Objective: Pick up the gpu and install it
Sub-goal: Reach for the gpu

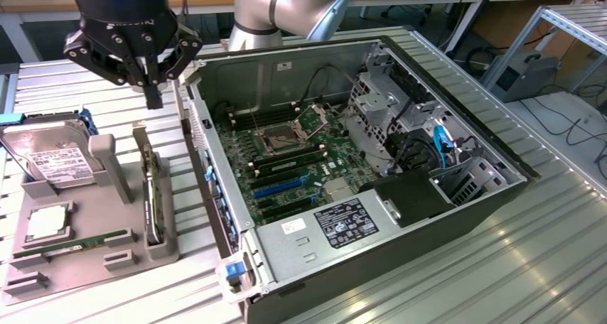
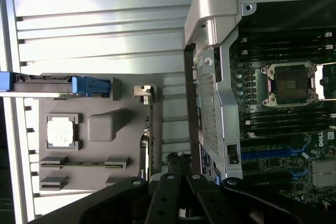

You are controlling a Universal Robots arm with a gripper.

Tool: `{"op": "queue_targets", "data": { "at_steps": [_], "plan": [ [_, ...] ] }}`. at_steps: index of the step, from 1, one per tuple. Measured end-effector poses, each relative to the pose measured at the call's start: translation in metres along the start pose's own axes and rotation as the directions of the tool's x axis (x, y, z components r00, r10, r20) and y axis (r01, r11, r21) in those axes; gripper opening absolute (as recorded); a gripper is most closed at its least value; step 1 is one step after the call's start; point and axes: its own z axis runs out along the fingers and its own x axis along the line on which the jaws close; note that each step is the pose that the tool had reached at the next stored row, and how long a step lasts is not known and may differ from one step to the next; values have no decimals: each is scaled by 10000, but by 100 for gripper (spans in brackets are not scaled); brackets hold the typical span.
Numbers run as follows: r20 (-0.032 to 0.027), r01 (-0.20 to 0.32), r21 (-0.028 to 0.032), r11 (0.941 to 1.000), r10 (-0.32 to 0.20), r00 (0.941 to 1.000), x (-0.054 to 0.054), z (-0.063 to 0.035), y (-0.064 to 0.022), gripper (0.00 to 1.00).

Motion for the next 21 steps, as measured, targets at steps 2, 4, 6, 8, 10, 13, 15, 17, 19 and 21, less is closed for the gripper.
{"op": "queue_targets", "data": {
  "at_steps": [2,4,6,8,10,13,15,17,19,21],
  "plan": [
    [0,0,0,10000,0,10000,9,0,-1,11],
    [0,0,0,10000,0,10000,15,0,-1,11],
    [1,0,0,10000,0,10000,25,0,-2,11],
    [0,0,0,10000,0,10000,34,-1,-3,11],
    [0,0,0,10000,0,10000,44,-1,-3,11],
    [0,-1,0,10000,1,10000,54,-1,-4,11],
    [0,0,0,10000,0,10000,61,-2,-5,11],
    [0,0,0,10000,0,10000,68,-2,-5,11],
    [0,0,0,10000,0,10000,74,-2,-6,11],
    [0,0,-1,10000,0,10000,81,-2,-6,11]
  ]
}}
